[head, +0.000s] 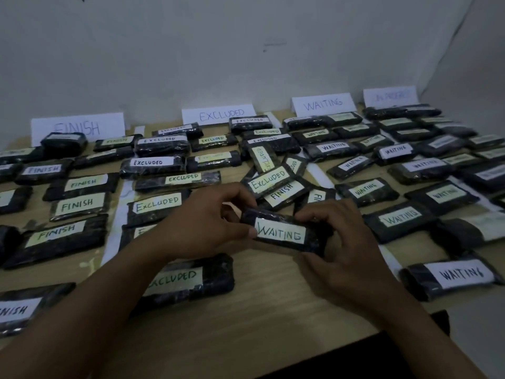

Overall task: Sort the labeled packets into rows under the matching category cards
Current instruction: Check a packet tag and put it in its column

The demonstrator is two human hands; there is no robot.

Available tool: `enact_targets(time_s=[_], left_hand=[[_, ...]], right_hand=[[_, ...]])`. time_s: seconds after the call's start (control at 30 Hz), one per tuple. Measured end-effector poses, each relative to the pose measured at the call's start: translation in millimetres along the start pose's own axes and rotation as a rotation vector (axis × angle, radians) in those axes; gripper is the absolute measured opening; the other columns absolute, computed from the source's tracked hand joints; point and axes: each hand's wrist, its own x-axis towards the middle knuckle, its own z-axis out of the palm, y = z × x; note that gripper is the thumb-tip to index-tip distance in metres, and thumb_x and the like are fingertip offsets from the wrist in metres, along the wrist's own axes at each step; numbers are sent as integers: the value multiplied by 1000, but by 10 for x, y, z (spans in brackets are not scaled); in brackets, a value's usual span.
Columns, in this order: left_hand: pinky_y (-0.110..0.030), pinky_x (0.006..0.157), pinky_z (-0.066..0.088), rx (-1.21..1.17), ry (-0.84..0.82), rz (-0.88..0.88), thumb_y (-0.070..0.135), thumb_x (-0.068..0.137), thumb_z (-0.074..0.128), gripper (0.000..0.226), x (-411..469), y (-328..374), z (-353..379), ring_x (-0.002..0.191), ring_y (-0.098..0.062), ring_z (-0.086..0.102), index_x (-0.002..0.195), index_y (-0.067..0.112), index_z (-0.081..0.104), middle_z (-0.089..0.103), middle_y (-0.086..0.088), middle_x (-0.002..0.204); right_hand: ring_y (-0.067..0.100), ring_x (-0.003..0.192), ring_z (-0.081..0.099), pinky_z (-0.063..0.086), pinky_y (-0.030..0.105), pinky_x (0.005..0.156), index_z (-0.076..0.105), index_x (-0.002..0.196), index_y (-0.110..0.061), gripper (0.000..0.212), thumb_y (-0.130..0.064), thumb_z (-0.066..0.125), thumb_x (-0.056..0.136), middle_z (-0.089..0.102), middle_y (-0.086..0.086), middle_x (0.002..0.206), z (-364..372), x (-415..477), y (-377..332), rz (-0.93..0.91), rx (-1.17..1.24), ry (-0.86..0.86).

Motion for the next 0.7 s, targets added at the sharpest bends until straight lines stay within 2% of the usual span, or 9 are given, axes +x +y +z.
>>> enact_targets(time_s=[0.07, 0.17, 0.3, 0.37, 0.43, 0.5, 0.6, 0.7], left_hand=[[-36, 62, 54, -167, -1, -2, 4, 74, 78, 27, -11, 37, 42, 67, -20, 68, 92, 15, 61, 70, -5, 86], [-36, 60, 53, -318, 25, 25, -4, 77, 73, 24, 3, 96, 120, 71, -31, 71, 92, 7, 58, 69, -11, 87], [-37, 64, 57, -425, 7, 16, -9, 81, 65, 22, 68, 207, 279, 74, -31, 71, 96, 4, 58, 72, -11, 87], [-36, 68, 56, -395, -26, 39, -10, 80, 66, 25, 116, 249, 377, 76, -24, 70, 95, 10, 62, 72, -8, 87], [-35, 73, 55, -312, -67, 90, -1, 78, 71, 30, 168, 320, 469, 81, -21, 67, 92, 25, 67, 71, -1, 88], [-32, 72, 54, -241, -106, 148, 9, 74, 69, 30, 229, 431, 556, 82, -16, 66, 92, 33, 67, 70, 3, 90], [-27, 69, 53, -126, -98, 224, 0, 81, 66, 35, 338, 610, 718, 79, -10, 64, 95, 32, 66, 68, 12, 93], [-20, 68, 49, 77, -70, 363, 6, 85, 64, 34, 480, 774, 923, 79, -6, 61, 98, 39, 63, 63, 23, 93]], right_hand=[[11, 105, 50, 39, 16, 84, 60, 114, -19, 55, -14, 79, 62, 56, -12, 109, -15, 9, -23, 12, 2, 34], [13, 103, 58, 46, 17, 81, 59, 119, -20, 50, -18, 78, 72, 59, -5, 108, -76, 23, -61, 105, 180, 117], [20, 96, 64, 57, 39, 79, 64, 111, -26, 39, -6, 74, 78, 63, -1, 99, -257, 45, -46, 251, 440, 189], [21, 92, 65, 57, 43, 77, 68, 103, -23, 33, -5, 76, 76, 66, 3, 97, -446, 43, -6, 298, 494, 186], [24, 84, 66, 57, 43, 71, 69, 98, -23, 30, -10, 78, 73, 67, 4, 93, -691, 28, 37, 347, 501, 192], [26, 82, 66, 58, 37, 66, 69, 98, -21, 31, -8, 75, 71, 66, 13, 93, -948, 1, 94, 400, 528, 214], [24, 83, 65, 56, 27, 66, 64, 101, -11, 34, -1, 71, 70, 69, 13, 90, -1311, -102, 252, 492, 541, 292], [30, 82, 67, 58, 32, 67, 68, 96, -17, 49, -27, 87, 52, 69, 15, 88, -1629, -255, 472, 579, 613, 352]])
